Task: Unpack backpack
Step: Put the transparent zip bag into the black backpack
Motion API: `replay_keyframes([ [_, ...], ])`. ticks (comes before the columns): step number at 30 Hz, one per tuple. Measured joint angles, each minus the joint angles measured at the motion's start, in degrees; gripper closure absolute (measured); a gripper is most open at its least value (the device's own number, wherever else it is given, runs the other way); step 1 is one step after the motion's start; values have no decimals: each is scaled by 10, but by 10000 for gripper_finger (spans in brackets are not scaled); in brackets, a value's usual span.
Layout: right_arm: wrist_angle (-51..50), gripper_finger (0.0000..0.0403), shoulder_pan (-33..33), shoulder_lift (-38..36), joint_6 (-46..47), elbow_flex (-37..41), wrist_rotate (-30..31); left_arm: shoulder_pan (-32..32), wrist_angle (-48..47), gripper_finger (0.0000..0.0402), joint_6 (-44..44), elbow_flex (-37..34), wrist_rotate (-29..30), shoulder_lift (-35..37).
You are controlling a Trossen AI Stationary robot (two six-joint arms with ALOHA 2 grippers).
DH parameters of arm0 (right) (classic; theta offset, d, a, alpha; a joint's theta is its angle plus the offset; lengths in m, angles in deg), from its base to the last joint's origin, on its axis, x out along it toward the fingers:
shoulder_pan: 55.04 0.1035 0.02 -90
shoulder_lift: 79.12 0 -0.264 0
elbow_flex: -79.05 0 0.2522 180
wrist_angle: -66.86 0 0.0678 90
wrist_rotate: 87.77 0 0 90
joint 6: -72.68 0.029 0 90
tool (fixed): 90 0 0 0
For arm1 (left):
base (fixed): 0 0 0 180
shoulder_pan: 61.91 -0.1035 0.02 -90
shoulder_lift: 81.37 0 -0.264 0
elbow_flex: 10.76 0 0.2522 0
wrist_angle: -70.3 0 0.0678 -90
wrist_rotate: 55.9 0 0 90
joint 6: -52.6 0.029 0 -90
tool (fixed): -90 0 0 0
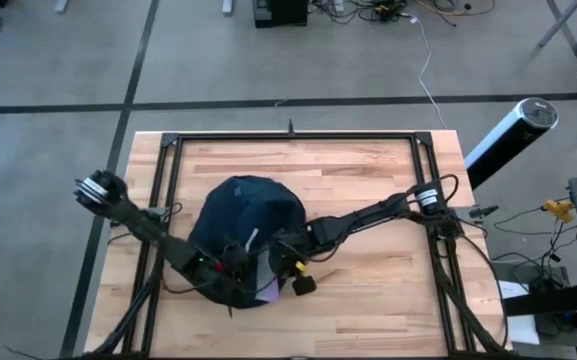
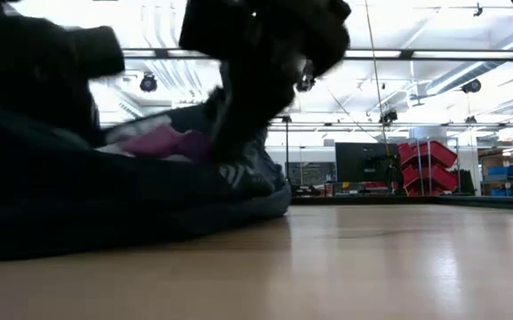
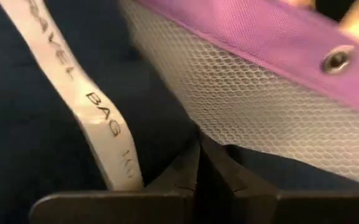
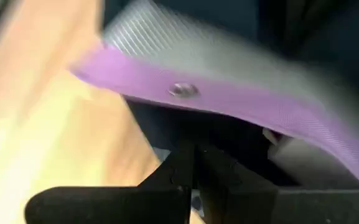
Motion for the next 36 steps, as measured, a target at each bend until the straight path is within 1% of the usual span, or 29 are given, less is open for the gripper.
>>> replay_keyframes([
  [3, 31, 403, 0, 9, 2, 0, 60, -6, 6, 401, -7, 1, -5, -25],
  [5, 32, 403, -1, 23, 2, 0, 85, -6, 6, 401, -7, 1, -2, -31],
  [8, 28, 403, -3, 52, 11, 0, 96, -7, -8, 401, -11, -1, 3, -29],
  [12, 13, 403, -1, 80, 18, 0, 93, -15, -51, 402, -39, -3, 17, -20],
  [13, 15, 403, -1, 84, 22, 0, 76, -16, -62, 402, -46, -3, 21, -19],
  [14, 15, 403, -2, 85, 25, 0, 44, -17, -69, 402, -49, -3, 24, -19],
  [17, 31, 403, -2, 88, 31, 1, -117, -22, -80, 402, -50, -6, 44, -19],
  [18, 38, 403, -4, 88, 36, -2, -162, -24, -81, 402, -50, -7, 49, -19],
  [22, 49, 403, -14, 80, 57, -24, -284, -27, -79, 402, -50, -8, 56, -19],
  [24, 52, 403, -19, 70, 61, -37, -307, -28, -80, 402, -49, -7, 56, -19],
  [29, 67, 403, -15, 48, 43, -89, -314, -28, -88, 402, -40, 3, 53, -18],
  [31, 68, 403, -13, 43, 36, -112, -306, -28, -89, 402, -37, 7, 51, -16],
  [33, 55, 403, -12, 36, 28, -131, -269, -28, -94, 402, -37, 14, 49, -13],
  [35, 5, 403, -12, 24, 5, -152, -198, -28, -105, 402, -37, 22, 39, -6],
  [36, -29, 403, -12, 17, -17, -167, -149, -28, -113, 402, -37, 27, 32, -1],
])
